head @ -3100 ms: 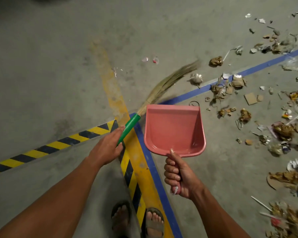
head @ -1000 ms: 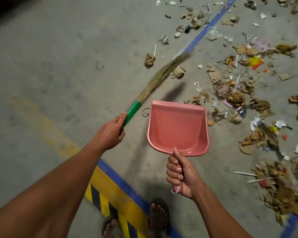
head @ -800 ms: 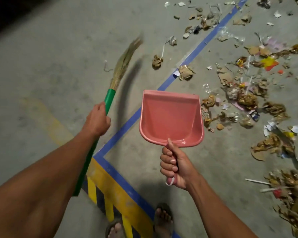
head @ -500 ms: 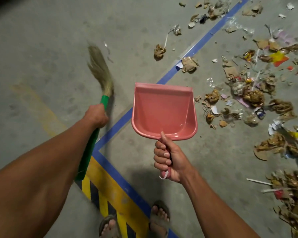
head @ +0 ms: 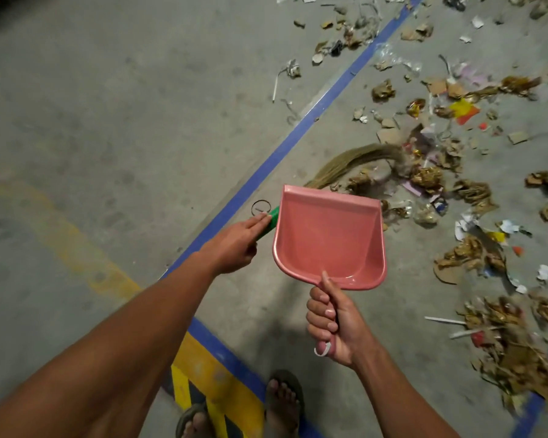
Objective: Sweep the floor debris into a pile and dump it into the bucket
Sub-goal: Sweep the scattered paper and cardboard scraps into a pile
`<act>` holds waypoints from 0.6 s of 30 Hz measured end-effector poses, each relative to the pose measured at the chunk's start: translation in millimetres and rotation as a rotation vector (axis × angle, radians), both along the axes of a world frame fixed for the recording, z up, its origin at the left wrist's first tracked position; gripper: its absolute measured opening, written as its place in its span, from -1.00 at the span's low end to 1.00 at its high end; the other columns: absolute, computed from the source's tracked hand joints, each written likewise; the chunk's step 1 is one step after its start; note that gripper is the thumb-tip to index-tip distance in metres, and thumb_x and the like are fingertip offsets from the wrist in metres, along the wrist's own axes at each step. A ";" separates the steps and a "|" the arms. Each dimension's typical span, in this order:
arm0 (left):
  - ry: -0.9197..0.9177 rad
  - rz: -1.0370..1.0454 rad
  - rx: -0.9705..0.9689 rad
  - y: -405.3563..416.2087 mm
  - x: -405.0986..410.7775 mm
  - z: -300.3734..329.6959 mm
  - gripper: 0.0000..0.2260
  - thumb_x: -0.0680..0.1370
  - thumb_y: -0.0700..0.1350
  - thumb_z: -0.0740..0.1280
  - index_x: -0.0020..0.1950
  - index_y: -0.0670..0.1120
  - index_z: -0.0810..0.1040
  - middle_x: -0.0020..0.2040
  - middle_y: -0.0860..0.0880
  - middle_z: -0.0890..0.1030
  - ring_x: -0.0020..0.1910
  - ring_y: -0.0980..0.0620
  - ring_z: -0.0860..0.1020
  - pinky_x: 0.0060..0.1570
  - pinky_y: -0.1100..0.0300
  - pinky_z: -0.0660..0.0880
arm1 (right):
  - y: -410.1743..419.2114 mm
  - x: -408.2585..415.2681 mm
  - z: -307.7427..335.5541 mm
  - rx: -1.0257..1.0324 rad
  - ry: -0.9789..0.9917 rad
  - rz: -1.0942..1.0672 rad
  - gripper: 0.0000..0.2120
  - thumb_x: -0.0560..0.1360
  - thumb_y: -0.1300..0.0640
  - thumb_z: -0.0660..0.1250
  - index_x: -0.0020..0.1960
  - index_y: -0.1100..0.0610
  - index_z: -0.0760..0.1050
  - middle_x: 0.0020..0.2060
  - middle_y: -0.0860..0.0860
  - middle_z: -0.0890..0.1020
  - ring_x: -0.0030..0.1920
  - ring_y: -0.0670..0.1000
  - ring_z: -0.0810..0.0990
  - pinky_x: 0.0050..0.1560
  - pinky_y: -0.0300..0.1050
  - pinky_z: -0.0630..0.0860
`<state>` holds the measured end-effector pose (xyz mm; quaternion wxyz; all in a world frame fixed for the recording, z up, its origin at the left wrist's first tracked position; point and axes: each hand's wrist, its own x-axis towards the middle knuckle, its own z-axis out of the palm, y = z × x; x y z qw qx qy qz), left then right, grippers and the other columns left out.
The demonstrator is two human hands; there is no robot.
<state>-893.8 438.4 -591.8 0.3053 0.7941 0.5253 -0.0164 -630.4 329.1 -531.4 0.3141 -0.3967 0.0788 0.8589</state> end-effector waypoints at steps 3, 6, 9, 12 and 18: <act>-0.035 0.062 0.058 -6.3 -18.4 4.3 -0.29 0.57 -0.24 0.31 0.69 -0.07 0.12 0.66 -0.09 0.22 0.50 -0.18 0.41 0.41 -0.06 0.45 | -0.5 6.1 8.0 0.003 0.006 -0.034 -0.56 0.68 -0.15 0.25 -0.27 0.07 0.28 -0.55 -0.07 0.20 -0.66 -0.15 0.19 -0.67 -0.27 0.16; 0.007 0.197 0.099 -17.3 -34.9 11.8 -0.33 0.56 -0.24 0.34 0.66 -0.17 0.21 0.62 -0.16 0.30 0.49 -0.19 0.43 0.43 0.01 0.41 | -3.2 9.2 12.7 0.008 0.014 -0.061 -0.56 0.67 -0.15 0.24 -0.28 0.07 0.30 -0.56 -0.08 0.21 -0.66 -0.15 0.19 -0.68 -0.27 0.16; 0.113 0.363 0.033 -32.7 -40.6 10.7 -0.39 0.56 -0.23 0.32 0.61 -0.25 0.25 0.56 -0.25 0.35 0.46 -0.25 0.43 0.43 -0.04 0.39 | -7.2 13.3 12.5 0.010 0.019 -0.083 -0.56 0.67 -0.15 0.25 -0.28 0.07 0.30 -0.56 -0.08 0.21 -0.66 -0.15 0.19 -0.67 -0.27 0.14; 0.247 0.487 -0.136 -44.9 -21.6 2.3 -0.55 0.55 -0.19 0.29 0.42 -0.27 0.37 0.32 -0.30 0.51 0.22 -0.32 0.53 0.21 -0.11 0.51 | -13.4 21.2 10.4 0.014 0.014 -0.101 -0.56 0.66 -0.16 0.25 -0.28 0.07 0.30 -0.56 -0.08 0.21 -0.66 -0.15 0.19 -0.67 -0.27 0.15; 0.126 0.364 -0.249 -67.0 88.4 -7.2 -0.62 0.51 -0.18 0.32 0.33 -0.17 0.42 0.21 -0.18 0.55 0.13 -0.27 0.57 0.14 -0.07 0.55 | -29.6 50.5 3.2 0.027 -0.052 -0.139 -0.55 0.65 -0.17 0.27 -0.28 0.06 0.29 -0.57 -0.09 0.21 -0.66 -0.16 0.18 -0.62 -0.27 0.03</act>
